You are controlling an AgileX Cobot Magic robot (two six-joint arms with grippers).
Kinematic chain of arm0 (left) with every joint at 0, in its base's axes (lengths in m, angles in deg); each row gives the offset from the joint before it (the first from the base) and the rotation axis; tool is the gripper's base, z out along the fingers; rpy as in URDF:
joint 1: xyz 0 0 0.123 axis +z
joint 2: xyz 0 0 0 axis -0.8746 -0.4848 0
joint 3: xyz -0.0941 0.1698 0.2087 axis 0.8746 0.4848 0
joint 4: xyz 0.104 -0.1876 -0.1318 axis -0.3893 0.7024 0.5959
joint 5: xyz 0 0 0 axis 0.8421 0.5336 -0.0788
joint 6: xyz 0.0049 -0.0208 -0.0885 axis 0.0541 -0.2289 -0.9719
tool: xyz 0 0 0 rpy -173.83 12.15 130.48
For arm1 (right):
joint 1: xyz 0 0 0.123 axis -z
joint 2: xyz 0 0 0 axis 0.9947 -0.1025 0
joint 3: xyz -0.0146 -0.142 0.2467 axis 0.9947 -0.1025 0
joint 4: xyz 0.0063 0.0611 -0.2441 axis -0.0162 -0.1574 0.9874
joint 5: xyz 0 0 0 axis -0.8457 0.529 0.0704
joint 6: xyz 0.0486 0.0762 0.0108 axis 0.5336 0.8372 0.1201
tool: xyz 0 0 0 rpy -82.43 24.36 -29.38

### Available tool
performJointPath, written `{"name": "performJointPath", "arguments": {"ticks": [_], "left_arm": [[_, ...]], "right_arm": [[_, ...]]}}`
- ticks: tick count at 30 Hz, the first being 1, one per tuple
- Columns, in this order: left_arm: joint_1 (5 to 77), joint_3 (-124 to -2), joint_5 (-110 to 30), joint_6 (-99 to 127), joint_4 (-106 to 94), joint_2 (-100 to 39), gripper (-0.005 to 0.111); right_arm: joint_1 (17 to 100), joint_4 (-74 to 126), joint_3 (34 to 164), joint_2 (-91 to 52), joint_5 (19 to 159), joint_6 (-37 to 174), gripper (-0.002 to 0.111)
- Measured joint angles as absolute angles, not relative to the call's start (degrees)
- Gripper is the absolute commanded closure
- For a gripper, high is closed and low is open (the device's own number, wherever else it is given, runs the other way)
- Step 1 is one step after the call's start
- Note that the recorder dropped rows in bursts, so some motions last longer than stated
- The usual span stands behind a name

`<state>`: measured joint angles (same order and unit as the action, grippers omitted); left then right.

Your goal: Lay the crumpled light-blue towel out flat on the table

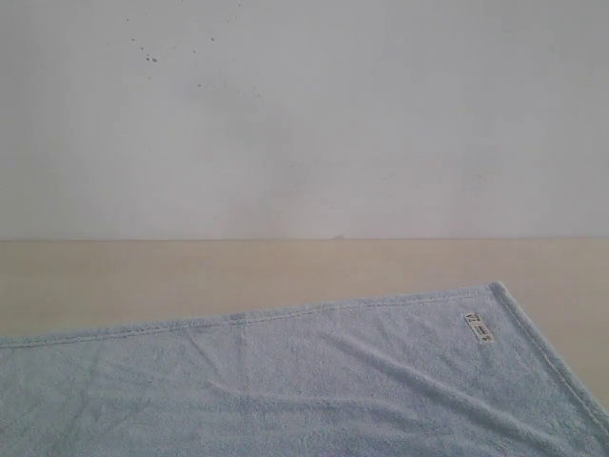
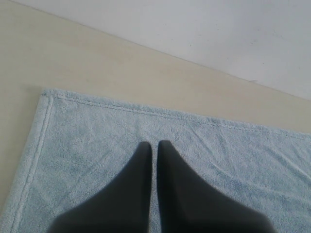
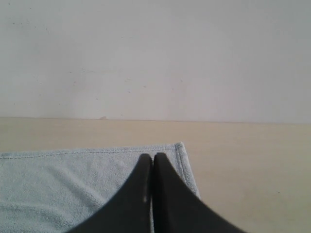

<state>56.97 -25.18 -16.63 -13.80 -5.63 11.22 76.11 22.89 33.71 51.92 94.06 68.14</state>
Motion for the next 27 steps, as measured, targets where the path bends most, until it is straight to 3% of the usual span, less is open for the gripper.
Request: {"name": "performJointPath", "arguments": {"ticks": [8,18,23,27], "left_arm": [[56.97,-25.18,-16.63,-13.80,-5.63,11.70,0.103],[56.97,-24.13,-18.29,-13.80,-5.63,26.76,0.103],[57.08,-11.24,-36.63,-13.80,-5.63,36.28,0.103],[57.08,-3.30,-41.08,-13.80,-5.63,38.97,0.103]], "right_arm": [[76.11,22.89,33.71,51.92,94.06,68.14,0.108],[76.11,22.89,33.71,51.92,94.06,68.14,0.108],[76.11,22.89,33.71,51.92,94.06,68.14,0.108],[76.11,22.89,33.71,51.92,94.06,68.14,0.108]]}}
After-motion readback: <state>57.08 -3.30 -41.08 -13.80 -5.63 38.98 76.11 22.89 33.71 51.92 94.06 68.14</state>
